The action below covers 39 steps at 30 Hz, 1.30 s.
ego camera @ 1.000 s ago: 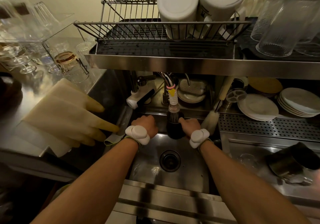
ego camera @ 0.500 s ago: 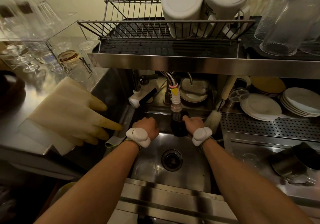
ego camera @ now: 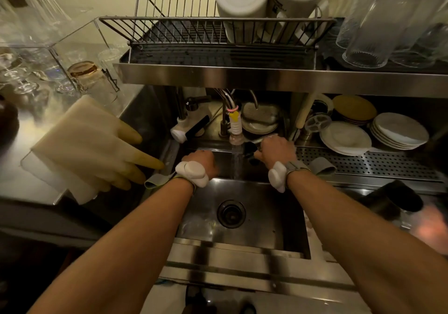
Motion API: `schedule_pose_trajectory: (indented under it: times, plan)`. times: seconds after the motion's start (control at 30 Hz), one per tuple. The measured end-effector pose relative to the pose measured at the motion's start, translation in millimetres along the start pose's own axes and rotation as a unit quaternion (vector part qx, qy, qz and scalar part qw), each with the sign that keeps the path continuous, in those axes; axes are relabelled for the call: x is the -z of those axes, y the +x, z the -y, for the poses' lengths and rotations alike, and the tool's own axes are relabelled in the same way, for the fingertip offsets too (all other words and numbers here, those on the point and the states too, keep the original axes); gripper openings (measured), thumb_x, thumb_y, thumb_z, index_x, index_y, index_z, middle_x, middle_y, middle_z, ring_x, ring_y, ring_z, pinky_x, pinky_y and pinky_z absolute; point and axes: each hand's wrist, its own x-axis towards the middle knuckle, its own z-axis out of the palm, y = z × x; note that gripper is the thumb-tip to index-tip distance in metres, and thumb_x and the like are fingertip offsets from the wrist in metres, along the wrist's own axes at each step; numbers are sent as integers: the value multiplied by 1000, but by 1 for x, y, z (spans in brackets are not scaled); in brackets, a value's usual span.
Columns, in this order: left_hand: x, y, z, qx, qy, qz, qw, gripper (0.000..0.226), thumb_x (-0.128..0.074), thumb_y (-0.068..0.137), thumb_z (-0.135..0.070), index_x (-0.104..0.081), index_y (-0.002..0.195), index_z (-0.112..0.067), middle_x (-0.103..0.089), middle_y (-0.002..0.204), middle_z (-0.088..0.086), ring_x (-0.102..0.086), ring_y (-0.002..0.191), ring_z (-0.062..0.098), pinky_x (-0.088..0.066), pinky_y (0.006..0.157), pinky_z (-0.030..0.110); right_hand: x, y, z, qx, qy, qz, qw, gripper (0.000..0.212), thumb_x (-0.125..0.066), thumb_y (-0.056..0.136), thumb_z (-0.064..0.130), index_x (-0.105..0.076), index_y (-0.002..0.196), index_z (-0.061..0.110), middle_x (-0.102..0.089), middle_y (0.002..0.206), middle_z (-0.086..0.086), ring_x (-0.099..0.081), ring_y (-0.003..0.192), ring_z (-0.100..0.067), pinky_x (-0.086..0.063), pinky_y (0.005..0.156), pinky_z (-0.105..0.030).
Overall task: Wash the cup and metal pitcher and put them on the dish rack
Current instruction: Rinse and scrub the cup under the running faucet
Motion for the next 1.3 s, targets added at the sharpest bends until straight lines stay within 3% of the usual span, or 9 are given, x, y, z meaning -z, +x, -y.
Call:
schedule_pose_trajectory:
  times: [0.2,0.43,0.6,0.67,0.77,0.9,1.07,1.23,1.3]
  plan:
    - [4,-6,-3,5,10,-15,1000,32,-57,87,-35,-68,108,-15,-66,111,12,-65,98,34,-45,73,32,12,-4,6,74,-146,12,986,27,-49,94,32,-61,109,13,-64,111,-11,-58,107,-31,-33,99,-47]
    - [4,-6,0,2,10,-41,999,33,-55,89,-35,-65,110,-12,-64,114,14,-64,101,35,-43,73,32,13,-8,12,129,-247,-31,960,23,-42,95,14,-62,106,11,-66,106,-11,-59,104,-31,-30,103,-49]
    - [-3,-2,1,3,17,-53,998,32,-56,88,-34,-66,111,-14,-65,113,13,-65,99,35,-44,73,33,9,-7,15,149,-279,-43,948,22,-43,95,17,-63,104,14,-67,104,-8,-58,106,-28,-28,104,-47]
    - [-5,-2,2,3,18,-50,999,33,-57,86,-35,-66,111,-16,-65,114,13,-65,100,35,-47,75,34,3,-4,15,142,-248,-37,958,21,-46,95,20,-64,105,14,-67,107,-8,-57,108,-28,-28,105,-47]
    - [-9,0,6,-5,5,-38,999,32,-56,87,-36,-67,111,-17,-66,114,12,-65,101,35,-49,78,34,-5,3,16,111,-116,13,987,32,-54,91,39,-62,111,15,-64,112,-10,-57,108,-29,-35,98,-43]
    - [-13,5,11,1,-8,-14,1000,36,-54,88,-34,-62,118,-16,-62,121,14,-62,105,37,-50,84,38,-30,-2,23,141,-48,101,984,36,-56,90,40,-63,109,11,-64,113,-14,-55,109,-32,-36,93,-39]
    - [-23,7,13,18,-14,-1,1000,41,-52,91,-36,-52,127,-15,-59,125,16,-58,111,39,-46,84,40,-57,-5,31,103,72,76,989,37,-57,90,43,-66,102,10,-66,110,-16,-58,106,-33,-40,85,-37]
    - [-29,8,15,31,-22,23,999,49,-55,90,-34,-43,134,-16,-59,126,15,-59,112,38,-48,88,41,-68,-5,31,118,53,116,985,39,-53,90,48,-64,105,14,-61,112,-14,-53,107,-34,-39,90,-40]
    - [-29,11,14,30,-26,32,999,54,-56,88,-31,-39,138,-17,-60,126,14,-60,111,37,-49,89,41,-66,-1,27,102,67,94,988,37,-52,90,47,-64,106,15,-60,113,-14,-52,109,-34,-36,94,-41]
